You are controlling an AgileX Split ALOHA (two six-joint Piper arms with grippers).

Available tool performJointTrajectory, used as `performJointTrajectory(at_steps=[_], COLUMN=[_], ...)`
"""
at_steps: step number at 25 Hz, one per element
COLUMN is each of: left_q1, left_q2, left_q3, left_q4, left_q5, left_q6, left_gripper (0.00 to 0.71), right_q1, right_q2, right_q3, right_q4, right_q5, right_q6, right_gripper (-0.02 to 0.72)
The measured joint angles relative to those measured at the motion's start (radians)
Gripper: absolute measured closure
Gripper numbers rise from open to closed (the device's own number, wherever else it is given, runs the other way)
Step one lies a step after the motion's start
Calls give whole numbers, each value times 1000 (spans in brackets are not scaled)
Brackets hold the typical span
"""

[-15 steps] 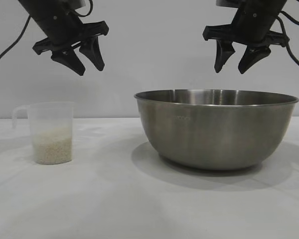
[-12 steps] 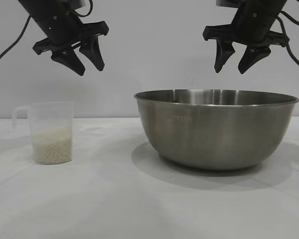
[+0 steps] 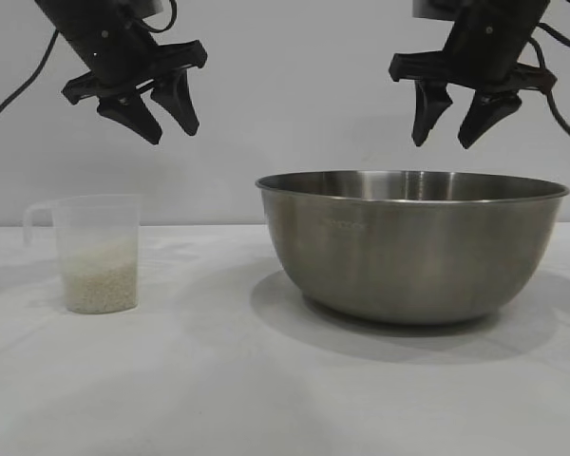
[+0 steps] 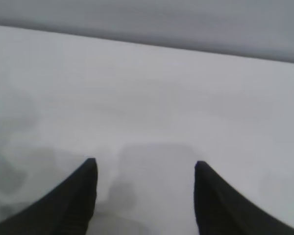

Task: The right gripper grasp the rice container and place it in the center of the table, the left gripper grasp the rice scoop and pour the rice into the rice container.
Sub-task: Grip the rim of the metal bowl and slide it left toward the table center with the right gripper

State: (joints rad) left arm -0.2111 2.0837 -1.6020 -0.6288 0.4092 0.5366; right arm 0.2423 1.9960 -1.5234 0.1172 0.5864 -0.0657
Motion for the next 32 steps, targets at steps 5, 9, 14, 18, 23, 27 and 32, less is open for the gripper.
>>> performJointTrajectory(at_steps=[5, 9, 14, 18, 23, 27, 32], left_q1=[0, 0, 0, 0, 0, 0, 0], left_q2=[0, 0, 0, 1, 1, 1, 1], left_q3=[0, 0, 0, 0, 0, 0, 0], left_q4=[13, 18, 18, 18, 18, 18, 18], left_q5=[2, 4, 4, 5, 7, 7, 7], left_q6=[0, 0, 0, 0, 0, 0, 0], left_gripper=[380, 380, 380, 380, 380, 380, 380], right_q1=[0, 0, 0, 0, 0, 0, 0], right_q2=[-92, -141, -148, -142, -86, -56, -16], right_q3=[0, 0, 4, 50, 65, 65, 66], right_q4=[-9, -30, -45, -48, -35, -19, -17], right_q5=[155, 339, 520, 520, 516, 512, 508], right_q6=[-15, -31, -40, -43, -50, -56, -55], right_gripper=[332, 332, 332, 374, 444, 438, 517])
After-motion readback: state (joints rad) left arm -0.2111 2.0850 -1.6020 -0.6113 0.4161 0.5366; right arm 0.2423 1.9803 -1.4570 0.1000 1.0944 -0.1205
